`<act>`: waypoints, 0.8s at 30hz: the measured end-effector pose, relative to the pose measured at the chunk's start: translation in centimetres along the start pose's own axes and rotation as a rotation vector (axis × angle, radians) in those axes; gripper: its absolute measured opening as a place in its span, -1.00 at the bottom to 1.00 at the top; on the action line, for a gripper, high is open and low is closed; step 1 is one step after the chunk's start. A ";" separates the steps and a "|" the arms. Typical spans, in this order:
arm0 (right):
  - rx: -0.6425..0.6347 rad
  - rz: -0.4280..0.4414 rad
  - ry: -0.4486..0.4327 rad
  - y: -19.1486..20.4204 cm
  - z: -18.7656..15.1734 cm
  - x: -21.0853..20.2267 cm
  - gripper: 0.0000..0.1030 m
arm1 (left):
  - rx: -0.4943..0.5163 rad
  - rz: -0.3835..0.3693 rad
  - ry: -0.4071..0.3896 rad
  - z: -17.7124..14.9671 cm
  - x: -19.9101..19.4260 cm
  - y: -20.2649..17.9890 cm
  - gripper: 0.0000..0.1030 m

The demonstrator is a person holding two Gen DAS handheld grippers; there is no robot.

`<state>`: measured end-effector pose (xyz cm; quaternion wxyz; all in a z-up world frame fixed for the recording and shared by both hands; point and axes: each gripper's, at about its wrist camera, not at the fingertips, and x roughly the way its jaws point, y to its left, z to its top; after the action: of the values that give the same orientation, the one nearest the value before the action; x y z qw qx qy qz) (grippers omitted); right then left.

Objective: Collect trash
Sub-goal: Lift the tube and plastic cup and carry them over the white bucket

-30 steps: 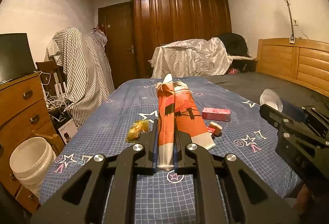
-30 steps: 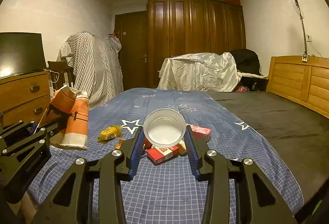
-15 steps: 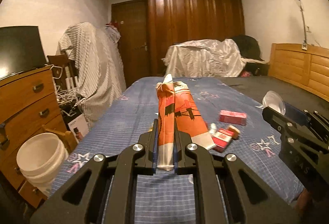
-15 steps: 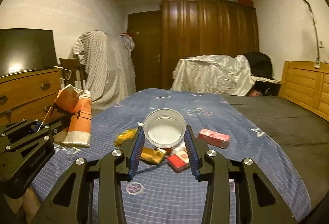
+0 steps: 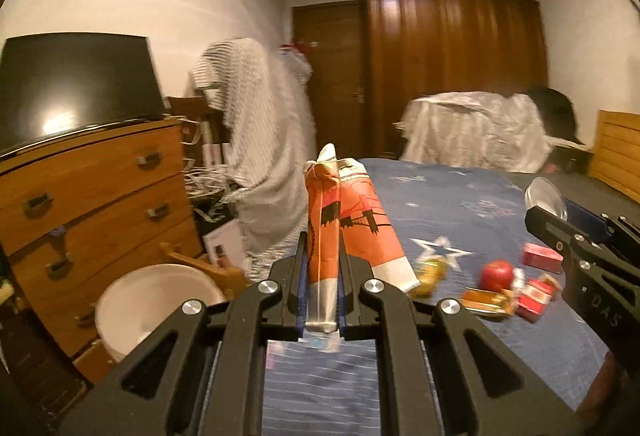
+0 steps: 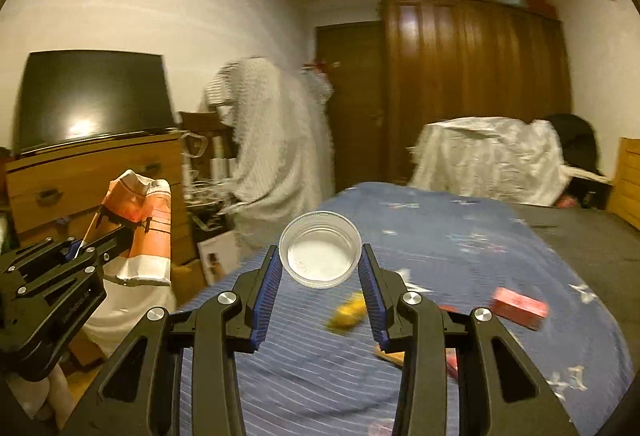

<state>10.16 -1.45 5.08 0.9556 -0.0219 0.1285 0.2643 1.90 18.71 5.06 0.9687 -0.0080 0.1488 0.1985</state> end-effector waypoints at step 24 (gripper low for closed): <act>-0.207 0.452 0.379 33.2 6.9 25.1 -0.21 | -0.190 0.187 0.336 -1.2 9.2 23.3 -0.81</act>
<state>15.55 40.39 6.15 0.8243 -0.1388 0.2785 0.4729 0.63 43.60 2.23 0.9026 -0.1185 0.2888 0.2964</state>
